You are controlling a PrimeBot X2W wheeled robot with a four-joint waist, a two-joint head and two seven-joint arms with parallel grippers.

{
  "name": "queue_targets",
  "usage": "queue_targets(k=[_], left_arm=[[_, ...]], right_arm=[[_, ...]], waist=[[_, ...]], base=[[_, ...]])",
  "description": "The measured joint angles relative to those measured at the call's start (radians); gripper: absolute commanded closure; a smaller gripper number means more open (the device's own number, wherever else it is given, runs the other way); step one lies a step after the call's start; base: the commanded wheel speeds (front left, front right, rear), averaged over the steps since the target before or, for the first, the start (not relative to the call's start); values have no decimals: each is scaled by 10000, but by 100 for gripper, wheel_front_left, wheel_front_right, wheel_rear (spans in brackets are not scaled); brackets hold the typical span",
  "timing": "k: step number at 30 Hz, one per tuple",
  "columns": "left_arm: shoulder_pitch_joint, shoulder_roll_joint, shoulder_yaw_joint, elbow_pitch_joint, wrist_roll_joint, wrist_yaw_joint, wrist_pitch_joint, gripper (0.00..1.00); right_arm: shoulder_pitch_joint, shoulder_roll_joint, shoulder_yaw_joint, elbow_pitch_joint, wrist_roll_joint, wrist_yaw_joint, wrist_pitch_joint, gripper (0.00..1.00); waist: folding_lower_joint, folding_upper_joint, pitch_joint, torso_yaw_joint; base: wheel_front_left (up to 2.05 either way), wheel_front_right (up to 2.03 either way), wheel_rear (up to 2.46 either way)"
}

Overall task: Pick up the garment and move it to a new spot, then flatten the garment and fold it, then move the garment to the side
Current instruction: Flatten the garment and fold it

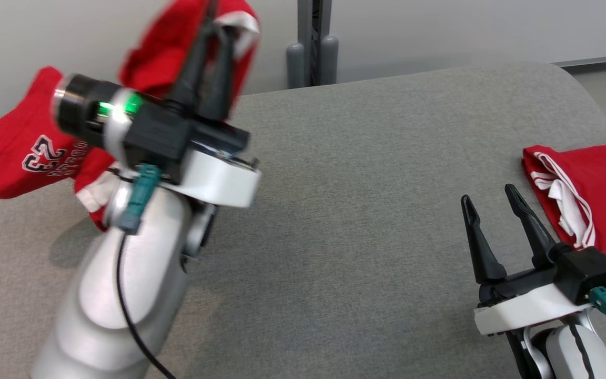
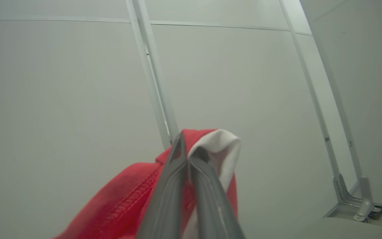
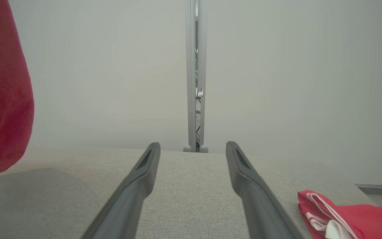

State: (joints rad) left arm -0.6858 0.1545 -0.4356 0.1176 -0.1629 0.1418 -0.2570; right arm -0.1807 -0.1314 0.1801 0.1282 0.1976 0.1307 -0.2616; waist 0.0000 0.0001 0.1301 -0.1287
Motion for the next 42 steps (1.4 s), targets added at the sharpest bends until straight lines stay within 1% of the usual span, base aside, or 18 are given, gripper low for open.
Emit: queue_targets(k=[3, 6, 8, 12, 15, 17, 18, 20, 21, 22, 26, 29, 31, 33, 35, 37, 40, 42], left_arm=[[108, -458, -1070, 1103, 75, -566, 297, 100], [365, -821, -2094, 2261, 119, -926, 382, 100], [487, -976, -2696, 2884, 117, -1062, 351, 100], [473, -1039, -3787, 3678, -4, -1116, 219, 100], [395, -1060, -4619, 3837, -401, -949, 142, 100], [275, -1068, -5125, 4034, -593, -857, 140, 10], [275, -1068, -5125, 4034, -593, -857, 140, 0], [146, -1057, -5400, 4148, -861, -685, 100, 0], [-84, -1064, -5637, 4376, -1158, -408, 86, 0], [-84, -1064, -5637, 4376, -1158, -408, 86, 0], [-287, -1062, -5758, 4702, -1496, -167, 10, 0], [-384, -1060, -5737, 4855, -1768, -109, -4, 0], [-384, -1057, -5749, 4901, -1967, -192, -21, 0], [-380, -1062, -5814, 4972, -2056, -397, -31, 0], [-365, -1051, -5937, 5083, -1939, -453, -35, 0], [-223, -997, -6115, 5158, -1841, -646, -42, 0], [213, -846, -6178, 5187, -1822, -790, -44, 0], [394, -696, -6123, 5060, -1825, -803, -44, 0]], right_arm=[[-130, 25, 100, 21, 23, 0, 0, 0], [-266, 54, 100, 8, 46, 0, 0, 0], [-379, 84, 100, 0, 61, 0, 0, 0], [-532, 178, 215, -10, 130, 0, 0, 0], [-618, 261, 268, 4, 174, 0, 0, 0], [-648, 290, 272, 10, 221, 0, 0, 0], [-648, 290, 272, 10, 221, 0, 0, 0], [-727, 322, 251, 4, 222, 0, 0, 0], [-760, 343, 169, -8, 222, 0, 0, 0], [-760, 343, 169, -8, 222, 0, 0, 0], [-759, 351, 35, -21, 217, 0, 0, 0], [-754, 341, 0, -58, 201, 0, 0, 0], [-740, 313, -35, -71, 180, 0, 0, 0], [-708, 276, -75, -84, 127, 0, 0, 0], [-640, 215, -125, -84, 123, 0, 0, 0], [-572, 174, -130, -81, 107, 0, 0, 0], [-555, 167, -104, -84, 73, 0, 0, 0], [-532, 161, -119, -81, 48, 0, 0, 0]], waist=[[0, 0, 72, -344], [0, 0, 199, -686], [0, 0, 318, -911], [0, 0, 601, -1320], [1, 0, 804, -1580], [0, 0, 923, -1705], [0, 0, 923, -1705], [0, 0, 1015, -1784], [0, 0, 1058, -1774], [0, 0, 1058, -1774], [1, 0, 1003, -1571], [0, 0, 919, -1350], [0, 0, 852, -1167], [0, 0, 777, -966], [0, 0, 689, -743], [0, 0, 593, -510], [0, 0, 430, -190], [0, 0, 313, 3]], base=[[0, 0, 0], [0, 0, 0], [0, 0, 0], [0, 0, 0], [0, 0, 0], [0, 0, 0], [0, 0, 0], [0, 0, 0], [0, 0, 0], [0, 0, 0], [0, 0, 0], [0, 0, 0], [0, 0, 0], [0, 0, 0], [0, 0, 0], [0, 0, 0], [0, 0, 0], [0, 0, 0]])
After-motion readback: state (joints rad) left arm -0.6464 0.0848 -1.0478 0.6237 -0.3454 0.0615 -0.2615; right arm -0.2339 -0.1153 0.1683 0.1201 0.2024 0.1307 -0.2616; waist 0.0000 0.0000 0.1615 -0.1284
